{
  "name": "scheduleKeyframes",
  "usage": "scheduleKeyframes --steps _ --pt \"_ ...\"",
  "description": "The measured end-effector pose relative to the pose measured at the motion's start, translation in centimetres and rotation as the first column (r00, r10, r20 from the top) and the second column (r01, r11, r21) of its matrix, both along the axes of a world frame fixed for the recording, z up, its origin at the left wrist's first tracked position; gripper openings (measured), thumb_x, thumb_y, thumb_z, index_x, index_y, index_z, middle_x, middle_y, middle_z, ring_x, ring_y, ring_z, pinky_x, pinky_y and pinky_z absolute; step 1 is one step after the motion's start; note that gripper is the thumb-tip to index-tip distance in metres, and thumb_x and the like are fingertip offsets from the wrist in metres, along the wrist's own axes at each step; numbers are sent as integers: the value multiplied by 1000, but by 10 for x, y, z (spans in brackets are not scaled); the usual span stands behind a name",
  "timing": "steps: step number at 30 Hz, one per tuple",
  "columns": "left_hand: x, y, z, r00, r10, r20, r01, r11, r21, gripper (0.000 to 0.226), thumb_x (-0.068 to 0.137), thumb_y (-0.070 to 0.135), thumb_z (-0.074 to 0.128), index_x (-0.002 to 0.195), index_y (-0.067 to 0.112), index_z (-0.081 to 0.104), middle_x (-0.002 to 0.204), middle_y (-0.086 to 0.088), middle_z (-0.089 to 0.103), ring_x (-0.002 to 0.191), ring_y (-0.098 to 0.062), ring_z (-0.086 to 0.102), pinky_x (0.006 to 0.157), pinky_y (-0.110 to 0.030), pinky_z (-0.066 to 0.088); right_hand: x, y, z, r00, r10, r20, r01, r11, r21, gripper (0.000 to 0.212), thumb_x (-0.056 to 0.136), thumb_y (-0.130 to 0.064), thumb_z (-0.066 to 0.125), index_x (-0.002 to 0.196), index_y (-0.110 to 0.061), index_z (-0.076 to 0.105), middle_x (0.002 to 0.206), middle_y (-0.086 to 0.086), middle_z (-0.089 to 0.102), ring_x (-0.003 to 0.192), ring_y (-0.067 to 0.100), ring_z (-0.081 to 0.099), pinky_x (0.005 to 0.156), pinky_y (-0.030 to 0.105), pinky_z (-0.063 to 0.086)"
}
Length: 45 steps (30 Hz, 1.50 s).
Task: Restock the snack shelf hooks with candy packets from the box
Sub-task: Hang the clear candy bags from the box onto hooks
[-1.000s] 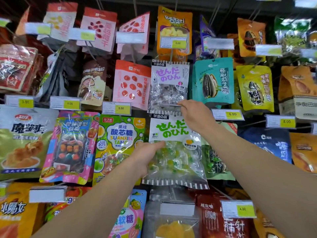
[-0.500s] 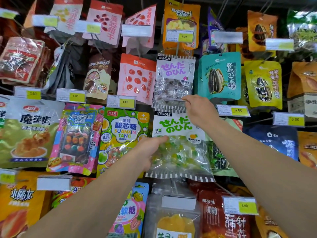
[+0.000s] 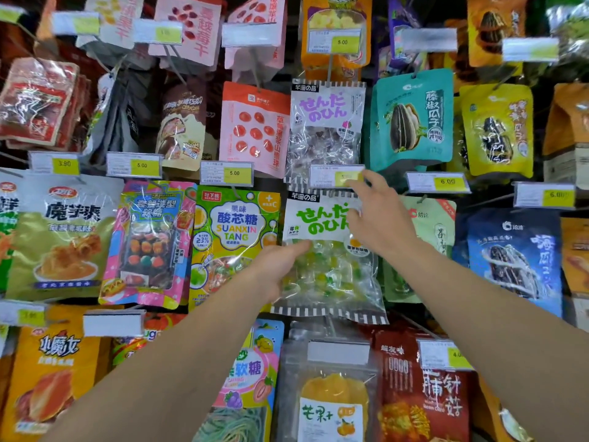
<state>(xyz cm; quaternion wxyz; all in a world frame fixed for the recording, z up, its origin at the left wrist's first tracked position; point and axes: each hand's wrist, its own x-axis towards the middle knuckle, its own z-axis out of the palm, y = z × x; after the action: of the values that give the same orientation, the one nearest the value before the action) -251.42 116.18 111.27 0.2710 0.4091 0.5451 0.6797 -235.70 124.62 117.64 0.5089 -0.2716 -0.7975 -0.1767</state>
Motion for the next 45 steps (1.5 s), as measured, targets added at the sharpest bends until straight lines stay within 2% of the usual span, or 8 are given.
scheduleKeyframes --steps 9,12,15,20,27,33,42,45 --pt "7 2 -22 999 -31 18 30 999 43 81 79 57 69 142 13 42 146 -5 44 128 -26 44 102 -43 44 14 1 -77 994 64 -91 -88 955 -284 59 92 -32 56 145 -14 37 154 3 24 127 25 46 106 38 36" --pt "9 -1 -26 999 -32 31 30 998 61 69 88 52 63 139 9 45 143 -1 44 125 -24 46 74 -29 53 16 -5 -95 952 173 -253 -271 862 -428 66 90 -34 61 147 -20 30 148 -1 31 121 10 41 102 31 31" --pt "5 -1 -34 1000 -2 -5 3 997 79 60 91 47 60 136 9 50 143 -2 46 124 -27 51 93 -39 52 19 -8 -114 896 270 -352 -428 733 -529 76 86 -33 67 147 -36 22 138 -5 42 107 16 58 91 32 48" --pt "-2 -17 -57 957 133 -258 -86 979 183 40 89 22 68 122 24 47 98 0 67 70 -9 72 56 -19 55 17 -1 -129 917 209 -339 -370 760 -534 70 85 -44 66 142 -39 26 135 -4 46 116 22 55 96 47 50" --pt "-15 -16 -62 868 188 -459 -135 980 146 45 87 4 68 128 21 61 99 2 65 69 -20 68 62 -30 60 5 4 -123 935 77 -347 -232 872 -432 44 89 -35 64 125 -18 45 125 3 49 101 12 42 85 30 35" --pt "-25 -11 -48 897 85 -434 -99 995 -12 54 87 8 65 139 18 53 69 -2 60 59 -17 56 61 -30 57 0 7 -115 965 80 -251 -215 788 -577 53 89 -38 62 137 -24 43 138 4 34 97 17 55 88 32 46" --pt "-30 -46 -62 927 -47 -372 -14 987 -160 61 93 22 62 149 24 36 150 -4 40 99 -24 65 85 -35 56 1 -19 -131 980 107 -169 -198 627 -753 81 86 -32 65 154 -30 22 158 -7 12 127 24 46 70 29 59" --pt "-41 -57 -68 929 -61 -366 11 990 -140 58 92 20 63 146 22 41 149 -3 42 102 -24 64 89 -37 54 -2 -35 -127 993 70 -94 -117 684 -720 76 86 -33 63 153 -25 27 157 0 23 129 24 45 95 32 47"
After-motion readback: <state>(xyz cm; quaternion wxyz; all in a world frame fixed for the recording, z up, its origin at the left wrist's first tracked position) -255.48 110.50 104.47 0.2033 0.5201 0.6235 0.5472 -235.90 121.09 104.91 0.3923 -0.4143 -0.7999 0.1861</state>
